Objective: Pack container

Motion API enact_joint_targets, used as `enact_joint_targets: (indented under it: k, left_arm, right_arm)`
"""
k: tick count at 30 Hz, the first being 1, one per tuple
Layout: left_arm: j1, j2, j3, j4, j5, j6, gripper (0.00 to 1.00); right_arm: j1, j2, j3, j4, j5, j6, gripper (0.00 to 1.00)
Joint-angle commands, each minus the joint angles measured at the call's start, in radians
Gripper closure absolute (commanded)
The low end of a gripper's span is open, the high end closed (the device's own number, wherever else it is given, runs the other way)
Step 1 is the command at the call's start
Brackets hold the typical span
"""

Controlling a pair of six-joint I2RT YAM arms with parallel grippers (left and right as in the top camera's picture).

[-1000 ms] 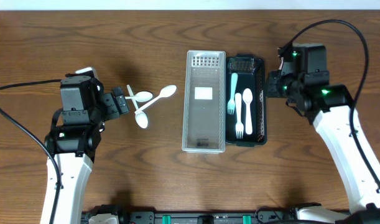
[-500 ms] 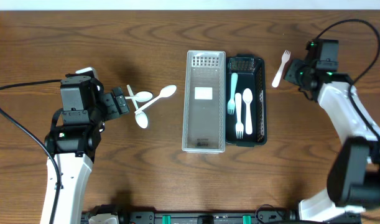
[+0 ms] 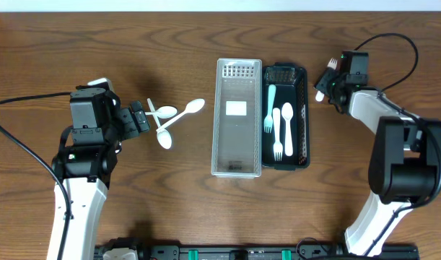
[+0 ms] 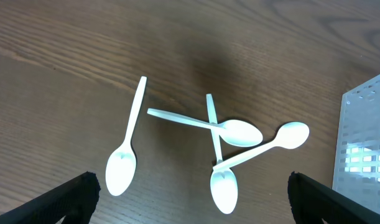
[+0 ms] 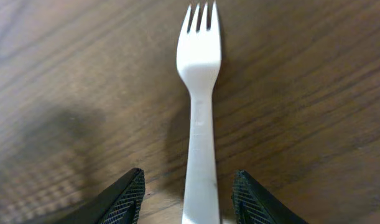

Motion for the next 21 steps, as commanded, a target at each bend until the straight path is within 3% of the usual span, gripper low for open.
enact_joint_targets:
  k: [1, 6, 12, 21]
  left_arm:
    - [-0.004, 0.004, 0.017, 0.000, -0.002, 0.017, 0.02]
    - [-0.004, 0.004, 0.017, 0.000, -0.002, 0.016, 0.02]
    - [-0.004, 0.004, 0.017, 0.000, -0.002, 0.016, 0.02]
    - [-0.004, 0.004, 0.017, 0.000, -0.002, 0.016, 0.02]
  right_arm:
    - [0.020, 0.031, -0.001, -0.005, 0.014, 0.024, 0.51]
    - [0.014, 0.036, -0.001, -0.064, 0.067, 0.023, 0.52]
    - [0.014, 0.036, -0.001, -0.216, 0.191, 0.018, 0.65]
    - [0.008, 0.035, -0.001, -0.318, 0.303, -0.053, 0.70]
